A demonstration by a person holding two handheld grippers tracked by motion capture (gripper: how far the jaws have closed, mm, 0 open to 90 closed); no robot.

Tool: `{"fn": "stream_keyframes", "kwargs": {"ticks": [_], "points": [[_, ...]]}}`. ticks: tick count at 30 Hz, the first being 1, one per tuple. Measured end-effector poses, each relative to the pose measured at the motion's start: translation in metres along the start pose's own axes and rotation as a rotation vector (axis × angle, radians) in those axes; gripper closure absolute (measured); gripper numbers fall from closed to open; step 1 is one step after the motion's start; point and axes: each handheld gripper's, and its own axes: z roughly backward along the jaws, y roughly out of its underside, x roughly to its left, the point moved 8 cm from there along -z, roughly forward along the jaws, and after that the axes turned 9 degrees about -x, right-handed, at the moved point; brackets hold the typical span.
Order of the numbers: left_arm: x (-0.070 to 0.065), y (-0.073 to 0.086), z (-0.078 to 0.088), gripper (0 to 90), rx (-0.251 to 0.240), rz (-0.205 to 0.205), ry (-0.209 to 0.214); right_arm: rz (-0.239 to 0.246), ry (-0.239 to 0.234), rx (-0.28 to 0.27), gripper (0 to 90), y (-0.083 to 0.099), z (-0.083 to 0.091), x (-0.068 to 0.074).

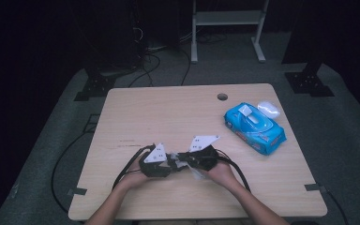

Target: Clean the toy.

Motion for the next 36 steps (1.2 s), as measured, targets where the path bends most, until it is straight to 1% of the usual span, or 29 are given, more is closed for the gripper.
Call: {"fn": "stream_keyframes", "kwargs": {"ticks": [1, 2, 3, 4, 7, 9, 10, 11, 12, 13, 15, 16, 17, 19, 20, 21, 22, 23, 24, 25, 26, 27, 28, 29, 30, 32, 33, 34, 36], "points": [[0.000, 0.000, 0.000, 57.6, -0.001, 0.002, 0.001, 0.012, 0.018, 0.011, 87.7, 0.001, 0.004, -0.004], [0.000, 0.000, 0.000, 57.6, 0.001, 0.000, 0.001, 0.008, 0.028, 0.018, 87.7, 0.002, 0.008, -0.007], [0.000, 0.000, 0.000, 57.6, 0.000, 0.002, 0.001, 0.015, 0.048, 0.026, 87.7, 0.003, 0.012, -0.011], [0.000, 0.000, 0.000, 57.6, 0.000, 0.002, 0.001, 0.010, 0.065, 0.032, 87.7, 0.005, 0.017, -0.017], [0.000, 0.000, 0.000, 57.6, 0.000, 0.007, -0.003, -0.043, 0.110, 0.029, 87.8, 0.014, 0.035, -0.037], [0.000, 0.000, 0.000, 57.6, 0.000, 0.009, -0.003, -0.060, 0.147, 0.018, 87.8, 0.016, 0.046, -0.047], [0.000, 0.000, 0.000, 57.6, 0.000, 0.011, -0.004, -0.075, 0.158, 0.005, 87.7, 0.016, 0.051, -0.051], [0.000, 0.000, 0.000, 57.5, -0.001, 0.012, -0.005, -0.077, 0.168, 0.004, 87.7, 0.018, 0.055, -0.054], [0.000, 0.000, 0.000, 57.2, -0.001, 0.012, -0.005, -0.077, 0.168, 0.004, 87.7, 0.018, 0.055, -0.054], [-0.001, 0.000, -0.001, 54.7, 0.001, 0.024, -0.012, -0.102, 0.165, 0.006, 87.7, 0.023, 0.056, -0.056], [-0.002, -0.003, -0.004, 45.3, 0.027, 0.030, -0.011, -0.109, 0.160, -0.005, 87.7, 0.024, 0.054, -0.055], [-0.002, -0.003, -0.004, 41.6, 0.027, 0.030, -0.011, -0.109, 0.160, -0.005, 87.7, 0.024, 0.054, -0.055], [-0.003, -0.006, -0.008, 38.3, 0.044, 0.030, -0.019, -0.110, 0.140, -0.005, 87.7, 0.024, 0.050, -0.051], [-0.003, -0.006, -0.010, 34.3, 0.064, 0.031, -0.020, -0.111, 0.123, -0.009, 87.7, 0.023, 0.045, -0.047], [-0.003, -0.006, -0.010, 32.6, 0.064, 0.031, -0.020, -0.111, 0.123, -0.009, 87.7, 0.023, 0.045, -0.047], [-0.001, -0.006, -0.011, 31.6, 0.085, 0.029, -0.029, -0.118, 0.090, -0.022, 87.8, 0.020, 0.039, -0.038], [0.000, -0.005, -0.010, 32.3, 0.091, 0.031, -0.029, -0.122, 0.072, -0.027, 87.7, 0.019, 0.036, -0.034], [0.000, -0.005, -0.010, 35.7, 0.091, 0.031, -0.029, -0.122, 0.055, -0.031, 87.7, 0.018, 0.034, -0.031], [0.001, -0.005, -0.009, 40.9, 0.095, 0.034, -0.029, -0.117, 0.049, -0.030, 87.7, 0.018, 0.032, -0.029], [0.002, -0.003, -0.007, 47.2, 0.108, 0.031, -0.033, -0.100, 0.058, -0.029, 87.7, 0.017, 0.032, -0.028], [0.002, -0.003, -0.007, 53.6, 0.108, 0.031, -0.033, -0.094, 0.062, -0.033, 87.7, 0.016, 0.033, -0.029], [0.004, -0.001, -0.002, 56.5, 0.112, 0.044, -0.021, -0.101, 0.072, -0.040, 87.7, 0.016, 0.035, -0.032], [0.004, -0.001, -0.002, 57.0, 0.112, 0.044, -0.021, -0.101, 0.072, -0.040, 87.7, 0.016, 0.035, -0.032], [0.007, 0.001, 0.001, 57.3, 0.117, 0.043, -0.030, -0.120, 0.085, -0.046, 87.7, 0.018, 0.039, -0.037], [0.008, 0.002, 0.003, 57.3, 0.119, 0.041, -0.028, -0.127, 0.091, -0.051, 87.7, 0.019, 0.039, -0.038], [0.008, 0.003, 0.005, 57.4, 0.118, 0.047, -0.023, -0.128, 0.095, -0.055, 87.7, 0.019, 0.039, -0.039], [0.011, 0.005, 0.010, 57.4, 0.122, 0.053, -0.017, -0.123, 0.110, -0.046, 87.7, 0.020, 0.039, -0.040], [0.013, 0.006, 0.013, 57.4, 0.132, 0.051, -0.022, -0.118, 0.118, -0.041, 87.7, 0.021, 0.039, -0.042], [0.016, 0.008, 0.017, 57.3, 0.150, 0.050, -0.027, -0.143, 0.119, -0.036, 87.6, 0.024, 0.039, -0.045]]}}
